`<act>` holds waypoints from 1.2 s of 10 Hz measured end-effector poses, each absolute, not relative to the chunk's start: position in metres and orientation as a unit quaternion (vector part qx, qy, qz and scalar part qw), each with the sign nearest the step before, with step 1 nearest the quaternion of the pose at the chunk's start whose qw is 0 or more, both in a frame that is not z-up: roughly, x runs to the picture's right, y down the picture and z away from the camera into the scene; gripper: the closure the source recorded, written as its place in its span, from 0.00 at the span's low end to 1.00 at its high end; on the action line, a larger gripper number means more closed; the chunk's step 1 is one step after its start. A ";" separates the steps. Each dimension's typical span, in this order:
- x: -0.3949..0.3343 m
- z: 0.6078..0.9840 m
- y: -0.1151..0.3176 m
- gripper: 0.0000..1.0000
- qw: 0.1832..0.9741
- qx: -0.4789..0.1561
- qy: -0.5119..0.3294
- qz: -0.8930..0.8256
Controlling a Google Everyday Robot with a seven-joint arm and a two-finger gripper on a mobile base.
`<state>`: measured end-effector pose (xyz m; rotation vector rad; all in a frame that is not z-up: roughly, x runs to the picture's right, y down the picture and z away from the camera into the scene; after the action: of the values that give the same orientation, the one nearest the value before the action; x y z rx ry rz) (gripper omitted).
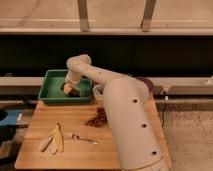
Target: Wipe tray with eraser
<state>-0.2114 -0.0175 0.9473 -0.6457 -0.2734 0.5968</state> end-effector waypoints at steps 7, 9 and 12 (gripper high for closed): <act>-0.210 0.976 -0.071 1.00 0.897 -0.312 -0.134 0.283; -0.231 0.965 -0.062 1.00 0.899 -0.326 -0.140 0.257; -0.247 0.932 -0.026 1.00 0.890 -0.351 -0.156 0.244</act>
<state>-0.2475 -0.0263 0.9324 -0.7290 -0.3234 0.5072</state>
